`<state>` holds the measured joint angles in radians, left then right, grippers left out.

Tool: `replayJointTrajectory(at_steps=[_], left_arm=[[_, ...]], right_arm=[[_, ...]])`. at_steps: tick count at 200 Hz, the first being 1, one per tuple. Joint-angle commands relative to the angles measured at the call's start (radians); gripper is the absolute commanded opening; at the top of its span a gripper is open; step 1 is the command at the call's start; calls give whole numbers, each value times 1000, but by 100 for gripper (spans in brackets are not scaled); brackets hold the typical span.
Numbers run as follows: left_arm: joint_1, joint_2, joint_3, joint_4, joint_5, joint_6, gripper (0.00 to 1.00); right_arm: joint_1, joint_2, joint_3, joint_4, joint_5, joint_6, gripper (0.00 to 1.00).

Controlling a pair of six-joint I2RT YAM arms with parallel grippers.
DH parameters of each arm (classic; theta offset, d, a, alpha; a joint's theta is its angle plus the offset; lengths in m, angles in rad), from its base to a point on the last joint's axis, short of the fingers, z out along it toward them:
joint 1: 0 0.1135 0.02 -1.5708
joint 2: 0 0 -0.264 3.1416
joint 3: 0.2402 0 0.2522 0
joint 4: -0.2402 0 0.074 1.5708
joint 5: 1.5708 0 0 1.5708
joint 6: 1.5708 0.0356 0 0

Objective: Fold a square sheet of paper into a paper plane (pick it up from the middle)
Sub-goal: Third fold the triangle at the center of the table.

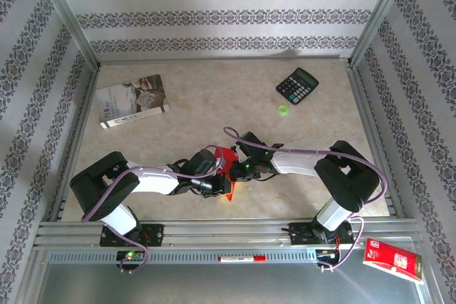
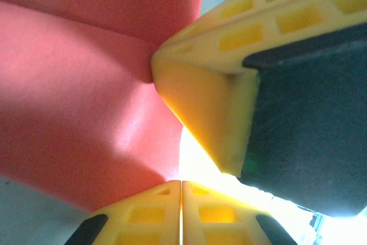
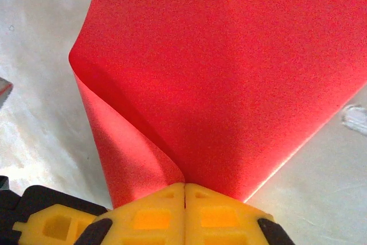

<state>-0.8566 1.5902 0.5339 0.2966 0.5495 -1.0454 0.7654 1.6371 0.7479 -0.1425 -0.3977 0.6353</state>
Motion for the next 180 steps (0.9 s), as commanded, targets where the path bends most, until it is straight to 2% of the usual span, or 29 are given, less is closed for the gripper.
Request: replayJointTrajectory(at_steps=[1, 56, 150, 180], left_arm=[[-13, 9, 23, 33, 14, 5, 9], [-12, 5, 41, 15, 23, 19, 12], [24, -121, 0, -74, 3, 45, 15], [70, -174, -49, -60, -4, 15, 13]], right_arm=[[-10, 0, 31, -55, 8, -40, 6], [-22, 10, 63, -84, -7, -74, 7], [-40, 64, 97, -106, -29, -116, 6], [-42, 71, 102, -110, -25, -128, 6]])
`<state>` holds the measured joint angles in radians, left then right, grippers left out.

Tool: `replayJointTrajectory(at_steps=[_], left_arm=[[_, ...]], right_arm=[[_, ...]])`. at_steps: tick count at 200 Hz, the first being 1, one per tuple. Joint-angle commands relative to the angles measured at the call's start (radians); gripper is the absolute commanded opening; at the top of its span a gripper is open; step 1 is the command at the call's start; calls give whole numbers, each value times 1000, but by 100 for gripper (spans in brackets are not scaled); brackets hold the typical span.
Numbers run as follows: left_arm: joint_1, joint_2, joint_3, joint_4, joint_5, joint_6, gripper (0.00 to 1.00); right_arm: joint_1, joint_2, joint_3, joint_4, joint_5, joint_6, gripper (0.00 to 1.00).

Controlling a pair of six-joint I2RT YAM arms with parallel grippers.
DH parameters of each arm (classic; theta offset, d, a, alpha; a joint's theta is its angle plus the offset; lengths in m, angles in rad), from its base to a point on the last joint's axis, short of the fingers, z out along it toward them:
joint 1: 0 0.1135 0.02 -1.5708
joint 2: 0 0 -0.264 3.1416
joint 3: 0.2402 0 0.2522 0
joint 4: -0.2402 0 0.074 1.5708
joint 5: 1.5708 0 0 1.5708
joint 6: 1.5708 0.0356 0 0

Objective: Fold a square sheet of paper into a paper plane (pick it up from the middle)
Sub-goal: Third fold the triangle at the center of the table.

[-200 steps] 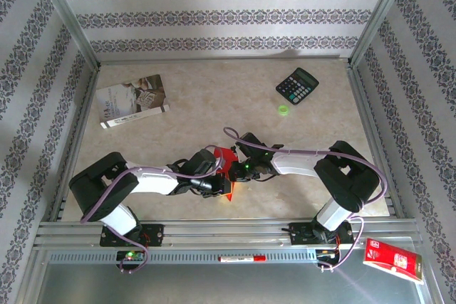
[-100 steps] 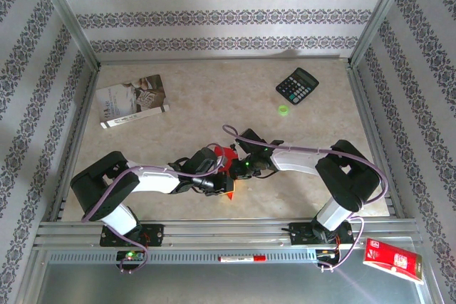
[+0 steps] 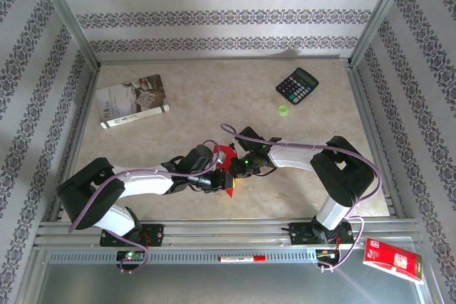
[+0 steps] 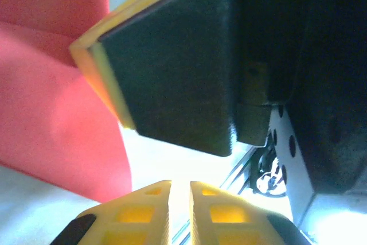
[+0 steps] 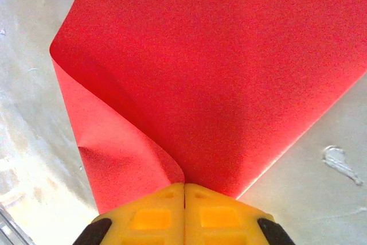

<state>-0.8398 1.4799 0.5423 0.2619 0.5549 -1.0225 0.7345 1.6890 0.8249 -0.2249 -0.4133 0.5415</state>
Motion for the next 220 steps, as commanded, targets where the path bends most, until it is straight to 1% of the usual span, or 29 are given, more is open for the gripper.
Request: replayJointTrajectory(at_steps=[1, 24, 58, 78, 89, 97, 119, 148, 178, 220], left_arm=[[55, -65, -60, -26, -9, -8, 13], [117, -120, -68, -72, -16, 4, 11], [258, -170, -40, -144, -5, 37, 8], [309, -127, 43, -216, -15, 103, 7], [334, -73, 89, -247, -20, 124, 6], [347, -30, 122, -239, -3, 133, 6], [350, 93, 220, -262, 17, 175, 5], [341, 218, 295, -266, 54, 199, 5], [315, 308, 366, -293, 77, 239, 5], [313, 373, 381, -314, 74, 271, 5]], right_arm=[[-11, 19, 24, -27, -10, -35, 6], [-14, 26, 29, -34, -13, -43, 6], [-15, 25, 22, -32, -10, -44, 6], [-15, 28, 20, -27, -11, -42, 6], [-14, 29, 17, -20, -13, -38, 6], [-15, 31, 17, -18, -12, -38, 6], [-15, 37, 20, -17, -15, -37, 6], [-14, 37, 26, -19, -14, -38, 6], [-15, 37, 37, -27, -16, -43, 6], [-15, 34, 59, -51, -15, -61, 6]])
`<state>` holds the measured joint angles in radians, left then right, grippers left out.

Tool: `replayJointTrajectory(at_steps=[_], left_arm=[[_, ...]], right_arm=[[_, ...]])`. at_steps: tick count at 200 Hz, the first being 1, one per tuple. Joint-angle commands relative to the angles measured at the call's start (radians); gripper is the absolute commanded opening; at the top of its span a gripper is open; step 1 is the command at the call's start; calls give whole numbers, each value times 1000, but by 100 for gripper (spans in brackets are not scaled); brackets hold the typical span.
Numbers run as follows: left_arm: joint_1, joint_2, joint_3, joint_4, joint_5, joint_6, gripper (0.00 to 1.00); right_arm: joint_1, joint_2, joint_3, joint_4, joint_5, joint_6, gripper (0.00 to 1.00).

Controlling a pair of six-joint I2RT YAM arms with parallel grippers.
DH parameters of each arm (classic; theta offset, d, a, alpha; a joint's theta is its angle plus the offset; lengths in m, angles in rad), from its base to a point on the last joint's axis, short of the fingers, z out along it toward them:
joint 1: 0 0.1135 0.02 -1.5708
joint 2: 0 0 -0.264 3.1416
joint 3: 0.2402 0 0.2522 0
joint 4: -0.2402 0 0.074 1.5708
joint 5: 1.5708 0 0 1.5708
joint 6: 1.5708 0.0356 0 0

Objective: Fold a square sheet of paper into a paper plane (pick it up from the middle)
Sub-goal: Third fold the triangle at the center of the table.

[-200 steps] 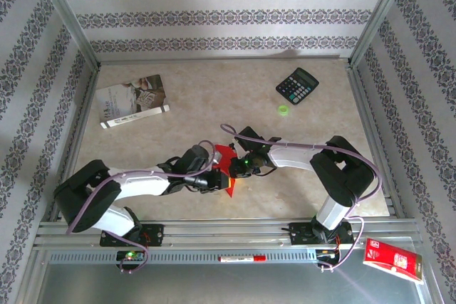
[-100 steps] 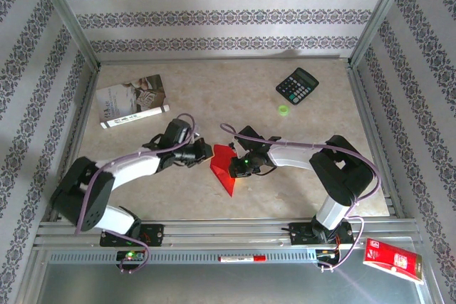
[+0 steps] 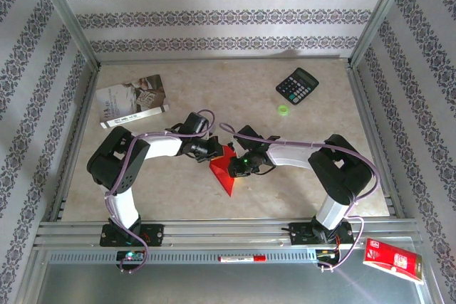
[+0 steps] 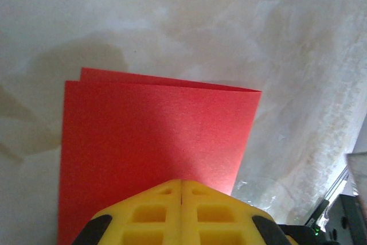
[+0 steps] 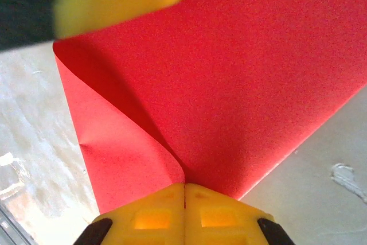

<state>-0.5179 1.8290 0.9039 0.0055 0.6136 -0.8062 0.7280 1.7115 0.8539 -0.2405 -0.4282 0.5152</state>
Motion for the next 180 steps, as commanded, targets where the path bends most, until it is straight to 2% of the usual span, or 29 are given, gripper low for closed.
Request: replayJointTrajectory(at_steps=[1, 180], left_arm=[[-9, 24, 20, -57, 14, 54, 5], [-11, 62, 5, -82, -1, 99, 4]], right_arm=[[-8, 11, 31, -35, 1, -35, 6], [-13, 46, 72, -73, 16, -61, 6]])
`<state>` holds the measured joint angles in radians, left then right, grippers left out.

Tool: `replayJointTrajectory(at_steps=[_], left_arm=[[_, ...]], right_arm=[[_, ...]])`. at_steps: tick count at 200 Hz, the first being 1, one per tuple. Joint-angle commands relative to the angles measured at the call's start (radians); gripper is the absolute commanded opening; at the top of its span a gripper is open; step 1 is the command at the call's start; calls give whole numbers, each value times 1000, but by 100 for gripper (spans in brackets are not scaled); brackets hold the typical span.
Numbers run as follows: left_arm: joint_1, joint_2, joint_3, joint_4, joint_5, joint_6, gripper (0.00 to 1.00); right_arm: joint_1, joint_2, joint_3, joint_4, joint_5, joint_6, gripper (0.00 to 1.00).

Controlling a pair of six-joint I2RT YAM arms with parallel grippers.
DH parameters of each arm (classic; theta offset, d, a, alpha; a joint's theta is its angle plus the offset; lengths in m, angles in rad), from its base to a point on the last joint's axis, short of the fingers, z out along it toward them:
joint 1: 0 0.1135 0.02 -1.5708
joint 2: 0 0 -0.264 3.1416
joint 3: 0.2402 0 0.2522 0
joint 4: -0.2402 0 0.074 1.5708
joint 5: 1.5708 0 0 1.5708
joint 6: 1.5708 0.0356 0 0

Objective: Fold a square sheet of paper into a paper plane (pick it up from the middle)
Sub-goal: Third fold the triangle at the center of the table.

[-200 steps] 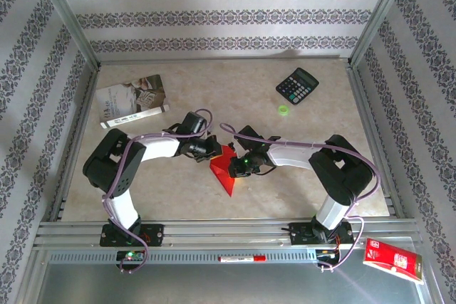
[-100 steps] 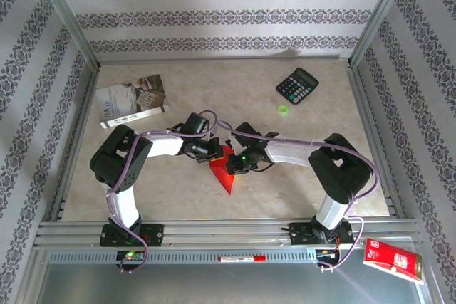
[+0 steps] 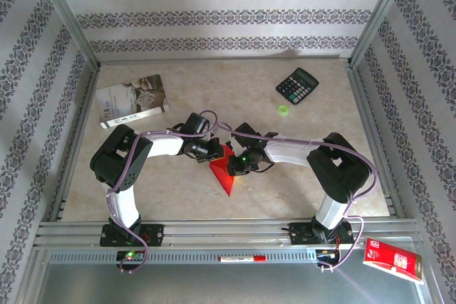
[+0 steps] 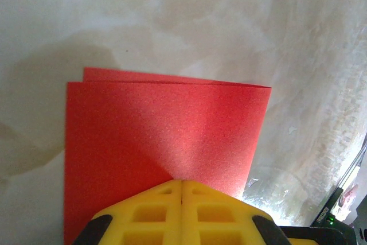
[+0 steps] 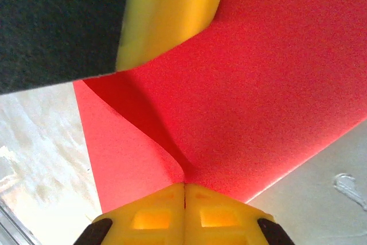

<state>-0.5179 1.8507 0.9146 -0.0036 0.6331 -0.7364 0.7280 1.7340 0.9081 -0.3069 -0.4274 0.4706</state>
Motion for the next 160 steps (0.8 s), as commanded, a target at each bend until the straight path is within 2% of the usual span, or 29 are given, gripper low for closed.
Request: replayJointTrajectory(at_steps=[1, 160], left_arm=[[-11, 41, -5, -73, -21, 30, 4], [-10, 51, 5, -83, -18, 34, 5]], right_arm=[[-12, 24, 18, -5, 15, -16, 6], [-12, 17, 44, -1, -27, -17, 6]])
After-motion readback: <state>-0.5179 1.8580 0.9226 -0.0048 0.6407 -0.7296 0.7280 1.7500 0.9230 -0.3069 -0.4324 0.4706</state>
